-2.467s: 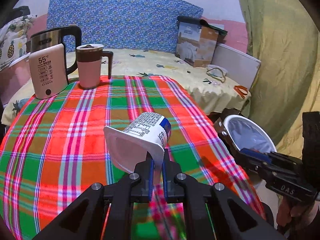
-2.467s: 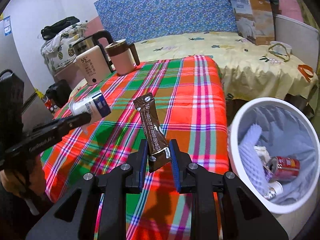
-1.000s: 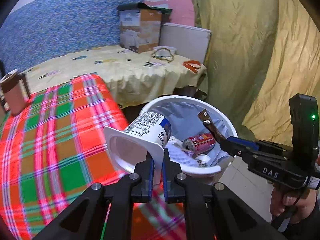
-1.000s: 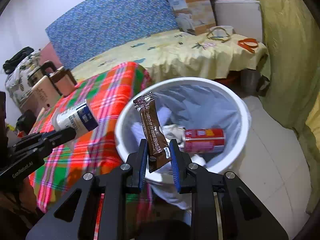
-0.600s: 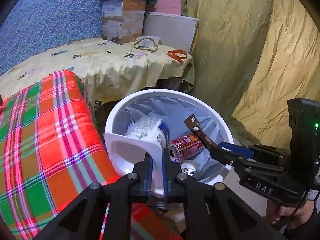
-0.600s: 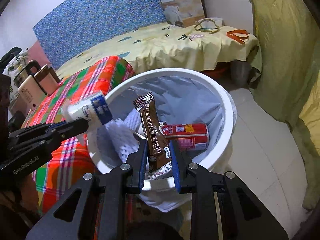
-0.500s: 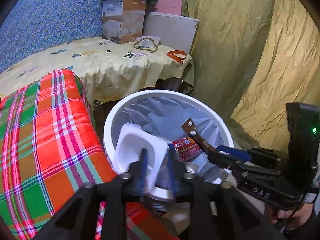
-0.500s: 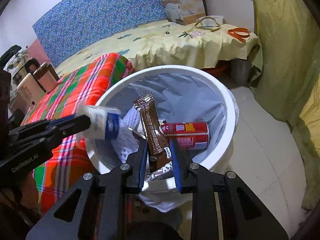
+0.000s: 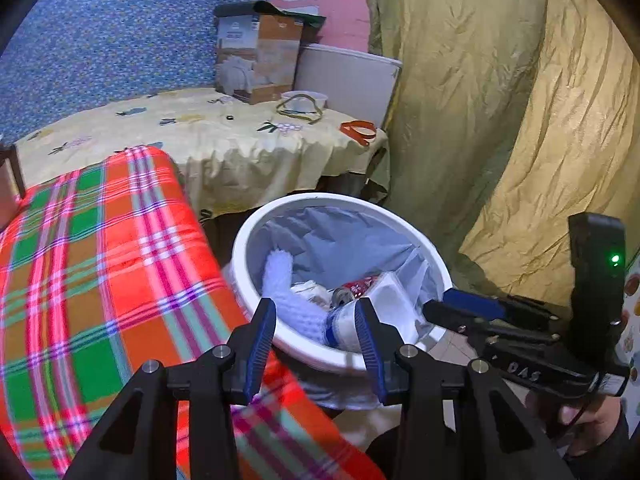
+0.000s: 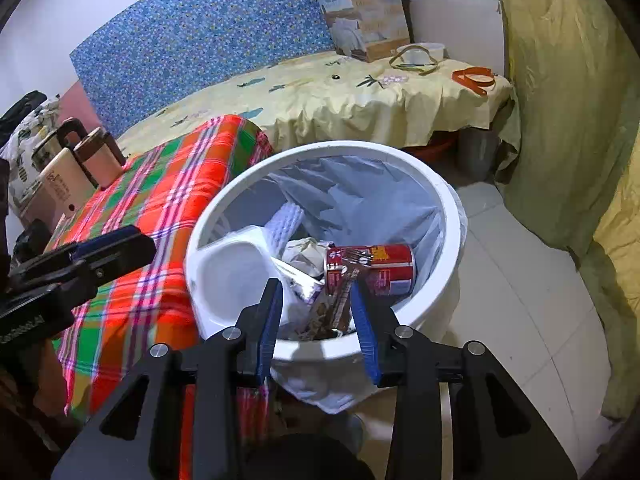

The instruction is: Collect trash

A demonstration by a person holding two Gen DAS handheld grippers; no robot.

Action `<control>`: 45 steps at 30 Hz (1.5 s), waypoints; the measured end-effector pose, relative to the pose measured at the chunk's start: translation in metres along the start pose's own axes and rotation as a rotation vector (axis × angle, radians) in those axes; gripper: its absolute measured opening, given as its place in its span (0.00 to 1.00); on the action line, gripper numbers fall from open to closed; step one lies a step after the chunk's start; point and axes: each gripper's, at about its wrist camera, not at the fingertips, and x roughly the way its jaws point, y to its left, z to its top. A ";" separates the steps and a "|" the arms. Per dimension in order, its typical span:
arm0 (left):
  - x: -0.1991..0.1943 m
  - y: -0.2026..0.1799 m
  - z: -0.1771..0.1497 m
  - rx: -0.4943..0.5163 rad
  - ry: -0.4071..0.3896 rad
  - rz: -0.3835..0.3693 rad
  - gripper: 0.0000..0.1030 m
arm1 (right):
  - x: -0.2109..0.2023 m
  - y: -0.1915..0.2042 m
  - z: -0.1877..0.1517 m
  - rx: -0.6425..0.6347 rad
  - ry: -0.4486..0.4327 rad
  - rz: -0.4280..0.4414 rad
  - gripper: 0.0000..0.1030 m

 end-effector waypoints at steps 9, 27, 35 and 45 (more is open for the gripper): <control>-0.037 0.002 -0.024 -0.018 -0.026 0.036 0.40 | -0.025 0.021 -0.009 -0.030 -0.043 0.024 0.44; -0.105 -0.003 -0.071 -0.066 -0.086 0.137 0.40 | -0.053 0.067 -0.038 -0.120 -0.068 0.042 0.49; -0.125 -0.003 -0.084 -0.086 -0.101 0.175 0.40 | -0.064 0.079 -0.047 -0.133 -0.095 0.049 0.49; -0.133 -0.005 -0.097 -0.097 -0.094 0.206 0.40 | -0.070 0.088 -0.055 -0.147 -0.108 0.061 0.50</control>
